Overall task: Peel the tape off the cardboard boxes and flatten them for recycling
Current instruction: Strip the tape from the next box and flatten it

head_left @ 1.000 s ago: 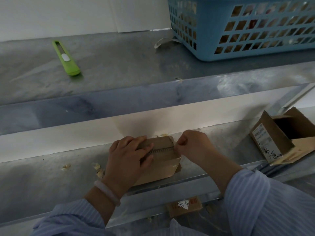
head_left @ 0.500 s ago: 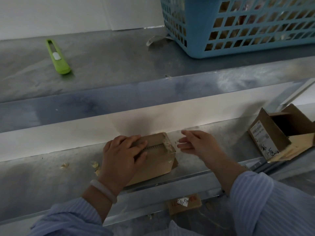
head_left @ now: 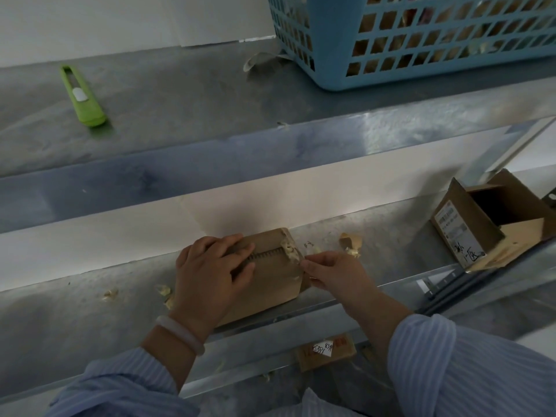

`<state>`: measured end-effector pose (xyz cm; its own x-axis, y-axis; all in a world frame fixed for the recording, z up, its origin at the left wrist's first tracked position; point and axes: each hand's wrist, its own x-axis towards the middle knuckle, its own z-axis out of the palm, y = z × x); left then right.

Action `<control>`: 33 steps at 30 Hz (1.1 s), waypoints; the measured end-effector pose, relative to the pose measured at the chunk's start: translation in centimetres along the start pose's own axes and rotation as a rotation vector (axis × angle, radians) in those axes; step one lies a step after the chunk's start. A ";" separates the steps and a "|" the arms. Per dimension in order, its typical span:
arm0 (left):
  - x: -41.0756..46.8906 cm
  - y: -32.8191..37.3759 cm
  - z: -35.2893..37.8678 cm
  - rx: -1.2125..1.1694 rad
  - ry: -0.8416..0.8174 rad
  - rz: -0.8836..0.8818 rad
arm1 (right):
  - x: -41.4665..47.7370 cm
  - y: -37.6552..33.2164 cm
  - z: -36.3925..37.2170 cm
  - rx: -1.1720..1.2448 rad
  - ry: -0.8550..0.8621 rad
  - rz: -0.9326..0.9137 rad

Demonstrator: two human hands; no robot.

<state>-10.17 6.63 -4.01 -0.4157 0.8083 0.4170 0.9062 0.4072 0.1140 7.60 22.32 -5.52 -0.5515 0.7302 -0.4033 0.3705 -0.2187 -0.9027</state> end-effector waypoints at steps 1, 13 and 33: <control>0.0 -0.1 0.0 0.001 -0.003 -0.001 | 0.0 -0.1 -0.1 0.065 -0.030 0.038; -0.4 -1.2 0.6 -0.014 0.005 0.078 | 0.1 -1.6 -0.4 0.421 -0.190 0.378; -0.8 -2.1 1.2 -0.099 -0.003 0.043 | 0.3 0.2 0.3 0.493 -0.181 0.172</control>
<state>-11.81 5.64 -5.71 -0.3764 0.8253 0.4209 0.9264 0.3280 0.1851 7.32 22.26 -5.86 -0.6499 0.5435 -0.5313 0.0971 -0.6340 -0.7672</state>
